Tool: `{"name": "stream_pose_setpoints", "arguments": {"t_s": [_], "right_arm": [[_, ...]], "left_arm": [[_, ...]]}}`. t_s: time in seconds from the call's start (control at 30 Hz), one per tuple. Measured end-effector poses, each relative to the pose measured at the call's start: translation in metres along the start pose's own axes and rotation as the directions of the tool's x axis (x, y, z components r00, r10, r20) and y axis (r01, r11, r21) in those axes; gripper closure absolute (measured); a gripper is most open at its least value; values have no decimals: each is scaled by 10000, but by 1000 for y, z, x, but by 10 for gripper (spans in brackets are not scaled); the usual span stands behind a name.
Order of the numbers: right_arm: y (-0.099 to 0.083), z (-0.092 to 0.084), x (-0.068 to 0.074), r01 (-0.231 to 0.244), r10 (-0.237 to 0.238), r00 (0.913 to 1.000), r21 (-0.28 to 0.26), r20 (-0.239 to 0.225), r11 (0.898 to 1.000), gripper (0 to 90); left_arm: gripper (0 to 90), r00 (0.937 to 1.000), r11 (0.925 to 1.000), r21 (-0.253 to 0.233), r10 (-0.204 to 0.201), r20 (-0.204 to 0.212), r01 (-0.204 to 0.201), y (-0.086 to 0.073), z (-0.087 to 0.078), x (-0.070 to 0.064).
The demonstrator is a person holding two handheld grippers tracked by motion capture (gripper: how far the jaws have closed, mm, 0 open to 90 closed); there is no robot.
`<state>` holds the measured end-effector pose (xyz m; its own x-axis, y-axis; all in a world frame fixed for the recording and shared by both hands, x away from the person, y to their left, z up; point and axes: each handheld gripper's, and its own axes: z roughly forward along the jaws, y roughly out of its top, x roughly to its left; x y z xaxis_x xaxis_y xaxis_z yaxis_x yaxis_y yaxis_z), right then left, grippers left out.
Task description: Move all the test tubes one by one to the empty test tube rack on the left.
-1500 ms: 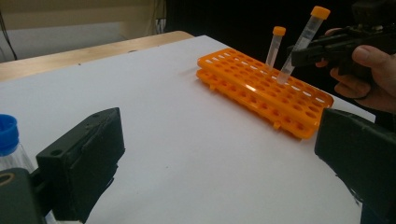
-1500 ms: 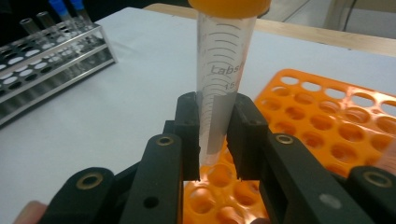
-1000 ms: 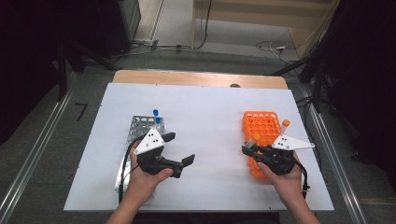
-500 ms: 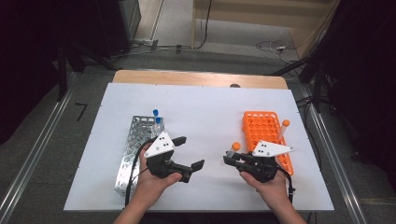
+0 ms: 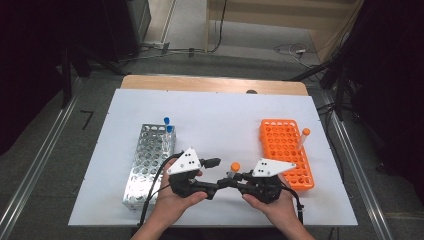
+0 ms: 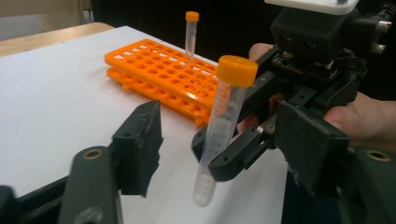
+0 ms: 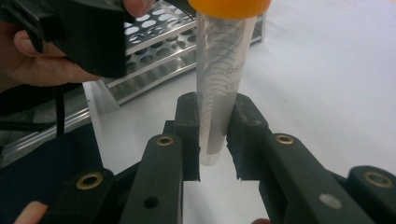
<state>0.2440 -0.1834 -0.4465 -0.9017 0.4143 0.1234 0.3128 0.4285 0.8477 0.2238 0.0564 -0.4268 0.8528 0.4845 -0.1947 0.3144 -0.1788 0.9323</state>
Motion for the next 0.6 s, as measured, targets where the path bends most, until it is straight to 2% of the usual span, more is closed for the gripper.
{"name": "stream_pose_setpoints", "arguments": {"t_s": [0.2,0.33,0.43,0.6], "right_arm": [[1,5,8,301,-299,9994,139,-172,9994,727],[2,7,13,446,-441,9987,202,-258,9988,727],[2,8,14,507,-500,9983,246,-283,9984,727],[2,8,14,489,-480,9984,273,-305,9984,727]], "left_arm": [[513,9991,9998,176,-21,419,14,0,6,-3],[610,9987,9996,278,3,500,-17,-1,8,-4],[671,9990,9995,299,50,436,-63,-1,8,-5],[690,9995,9991,352,213,254,-222,-1,9,-6]]}}
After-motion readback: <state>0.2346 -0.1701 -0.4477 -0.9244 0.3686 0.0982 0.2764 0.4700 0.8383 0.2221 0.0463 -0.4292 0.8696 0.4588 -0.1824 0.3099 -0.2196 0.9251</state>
